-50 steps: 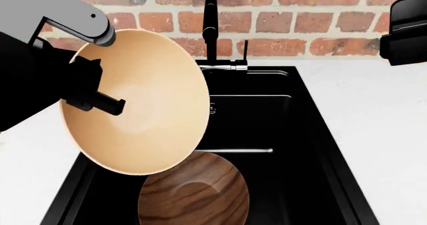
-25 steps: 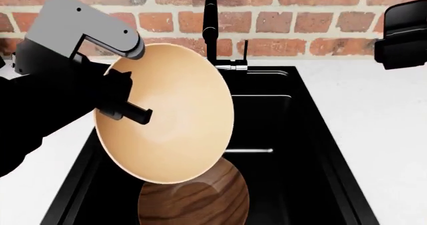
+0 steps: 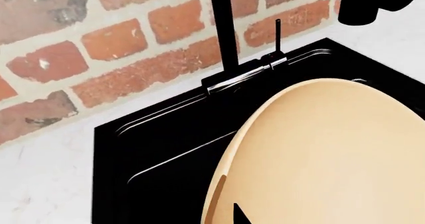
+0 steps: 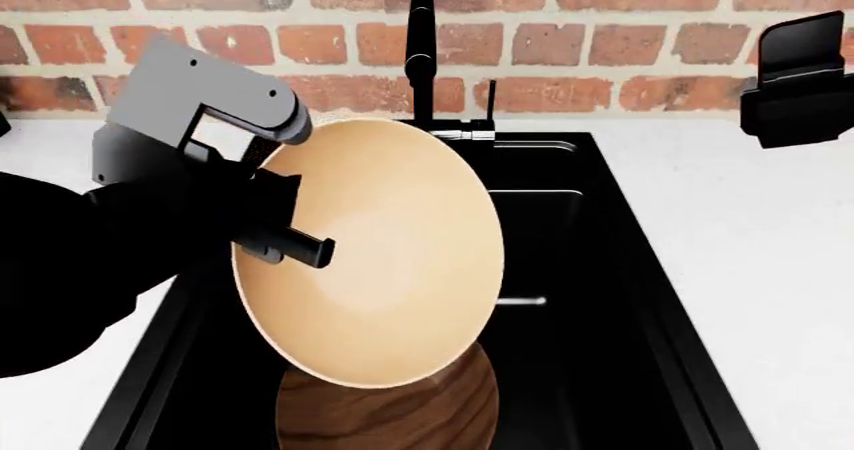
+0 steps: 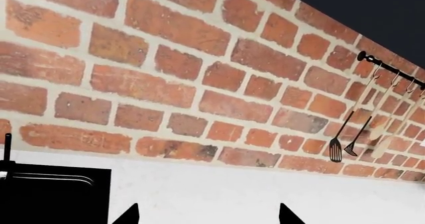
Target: Stack the bowls in the sink.
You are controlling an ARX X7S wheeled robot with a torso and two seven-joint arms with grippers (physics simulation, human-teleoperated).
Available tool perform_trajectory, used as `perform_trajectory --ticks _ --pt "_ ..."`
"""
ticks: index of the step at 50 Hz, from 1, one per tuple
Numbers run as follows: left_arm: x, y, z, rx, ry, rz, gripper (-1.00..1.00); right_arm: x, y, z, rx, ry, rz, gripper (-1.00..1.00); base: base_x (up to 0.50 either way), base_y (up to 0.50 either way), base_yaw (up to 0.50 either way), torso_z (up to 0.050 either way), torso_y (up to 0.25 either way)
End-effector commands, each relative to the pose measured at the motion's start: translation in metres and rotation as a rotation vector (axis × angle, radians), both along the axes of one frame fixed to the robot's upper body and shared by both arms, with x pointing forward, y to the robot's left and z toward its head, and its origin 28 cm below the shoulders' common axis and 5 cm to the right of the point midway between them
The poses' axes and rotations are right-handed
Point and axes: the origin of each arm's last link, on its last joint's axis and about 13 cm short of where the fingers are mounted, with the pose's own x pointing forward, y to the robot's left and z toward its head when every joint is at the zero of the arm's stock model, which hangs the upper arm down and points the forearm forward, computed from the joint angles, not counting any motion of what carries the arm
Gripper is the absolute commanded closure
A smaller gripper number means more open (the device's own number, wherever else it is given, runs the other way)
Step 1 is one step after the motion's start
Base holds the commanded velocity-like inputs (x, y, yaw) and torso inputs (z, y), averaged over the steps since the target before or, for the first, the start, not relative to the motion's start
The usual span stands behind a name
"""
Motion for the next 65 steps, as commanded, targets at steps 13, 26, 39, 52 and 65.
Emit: perform_trajectory --ticks 13,26,39,52,65 --pt "0.010 -0.002 -0.019 -0.164 0.067 -0.002 1.00 0.001 -0.001 -0.003 0.003 0.008 -0.002 -1.00 0.00 0.00 0.00 0.000 0.000" --pt "0.014 -0.001 -0.024 -0.100 0.149 0.017 1.00 0.004 -0.001 -0.006 0.001 0.014 0.000 -1.00 0.00 0.00 0.00 0.000 0.000" --pt "0.017 -0.012 -0.027 -0.018 0.196 -0.028 1.00 0.005 -0.002 -0.009 0.005 0.017 -0.001 -1.00 0.00 0.00 0.00 0.001 0.001" --pt "0.024 -0.022 -0.033 -0.007 0.219 -0.081 1.00 0.004 -0.004 -0.011 0.011 0.021 -0.005 -1.00 0.00 0.00 0.00 0.000 0.000" --pt "0.029 -0.027 -0.044 0.021 0.257 -0.100 1.00 0.003 -0.006 -0.016 0.015 0.028 -0.012 -1.00 0.00 0.00 0.00 0.000 0.000"
